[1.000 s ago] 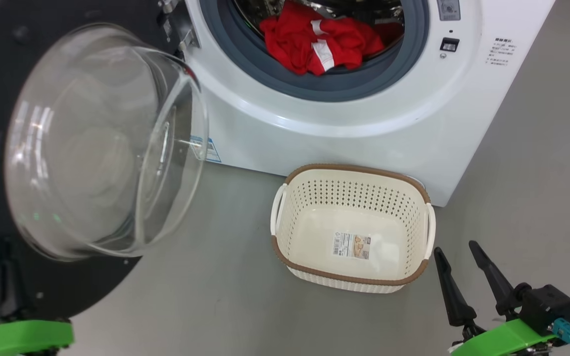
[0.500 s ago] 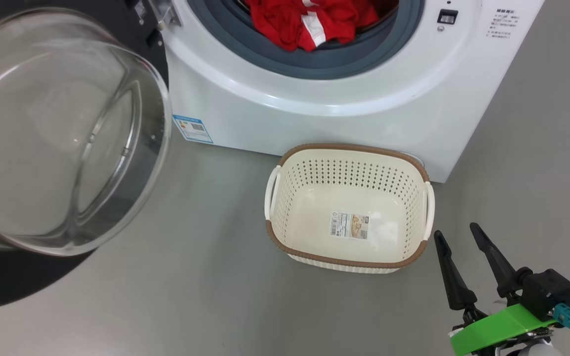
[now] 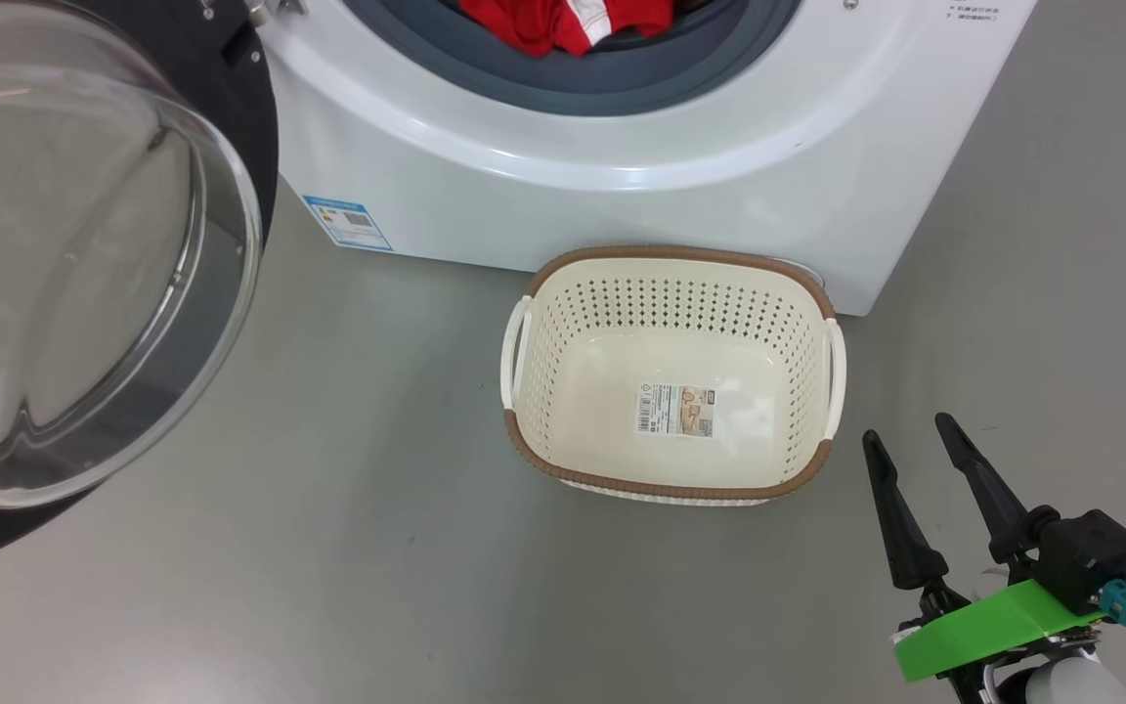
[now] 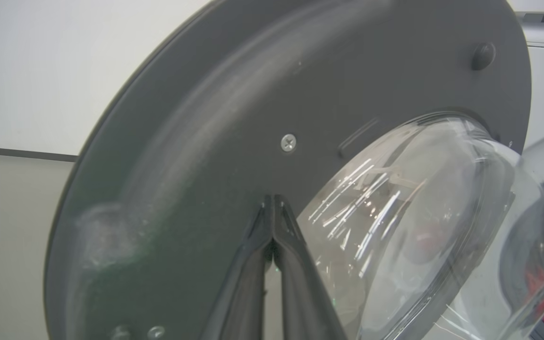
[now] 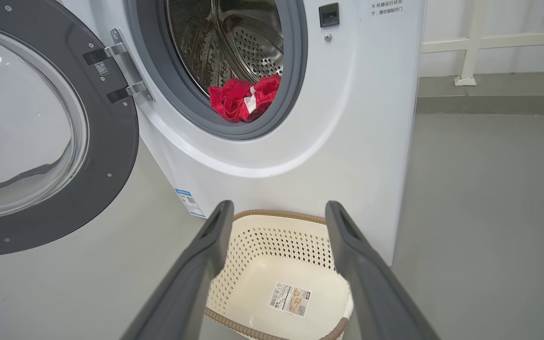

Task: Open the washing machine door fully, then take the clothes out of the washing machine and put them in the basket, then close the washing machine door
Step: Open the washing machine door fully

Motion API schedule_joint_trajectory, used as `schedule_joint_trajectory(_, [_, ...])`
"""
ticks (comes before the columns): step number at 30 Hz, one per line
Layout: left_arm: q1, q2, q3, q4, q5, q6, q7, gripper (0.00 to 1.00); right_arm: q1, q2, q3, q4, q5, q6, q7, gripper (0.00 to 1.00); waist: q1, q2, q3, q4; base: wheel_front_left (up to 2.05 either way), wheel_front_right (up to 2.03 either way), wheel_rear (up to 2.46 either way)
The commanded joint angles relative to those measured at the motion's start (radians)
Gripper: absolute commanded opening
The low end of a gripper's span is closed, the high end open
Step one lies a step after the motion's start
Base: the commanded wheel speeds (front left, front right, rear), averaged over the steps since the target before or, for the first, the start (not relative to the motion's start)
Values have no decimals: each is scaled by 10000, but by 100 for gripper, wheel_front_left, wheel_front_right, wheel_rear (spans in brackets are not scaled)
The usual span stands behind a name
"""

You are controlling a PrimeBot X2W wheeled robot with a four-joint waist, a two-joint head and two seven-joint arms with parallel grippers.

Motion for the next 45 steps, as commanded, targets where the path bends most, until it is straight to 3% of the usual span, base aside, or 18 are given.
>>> schedule_joint_trajectory(1, [-188,708,343,-97,69,20,-48,0,-202,-64,256,-259,-61,73,-67,100,0,0,0,-22,0,0,0])
schedule_joint_trajectory(11, [30,744,126,68,92,20,-48,0,-49,-25,234,-218,-26,73,-67,100,0,0,-361,-30,0,0,0])
schedule_joint_trajectory(33, [2739,-514,-1763,-2180,-390,20,-48,1,438,90,152,-284,174,73,-67,100,0,0,-1485,-296,0,0,0])
schedule_joint_trajectory(36, [3203,-529,-2130,-2511,-454,19,-48,26,517,109,39,-324,209,73,-67,100,0,0,-1600,-454,0,0,0])
schedule_joint_trajectory(39, [3565,-604,-2398,-2750,-586,19,-48,44,597,122,-79,-378,215,73,-67,100,0,0,-1670,-650,0,0,0])
schedule_joint_trajectory(42, [3863,-596,-2841,-2922,-653,19,-48,89,647,144,-209,-433,236,73,-67,100,0,0,-1694,-875,0,0,0])
schedule_joint_trajectory(43, [3929,-578,-2974,-2957,-690,19,-48,99,650,151,-247,-451,237,73,-67,100,0,0,-1687,-957,0,0,0])
schedule_joint_trajectory(45, [4018,-558,-3159,-3041,-857,19,-48,100,652,169,-335,-485,249,73,-67,100,0,0,-1679,-1133,0,0,0])
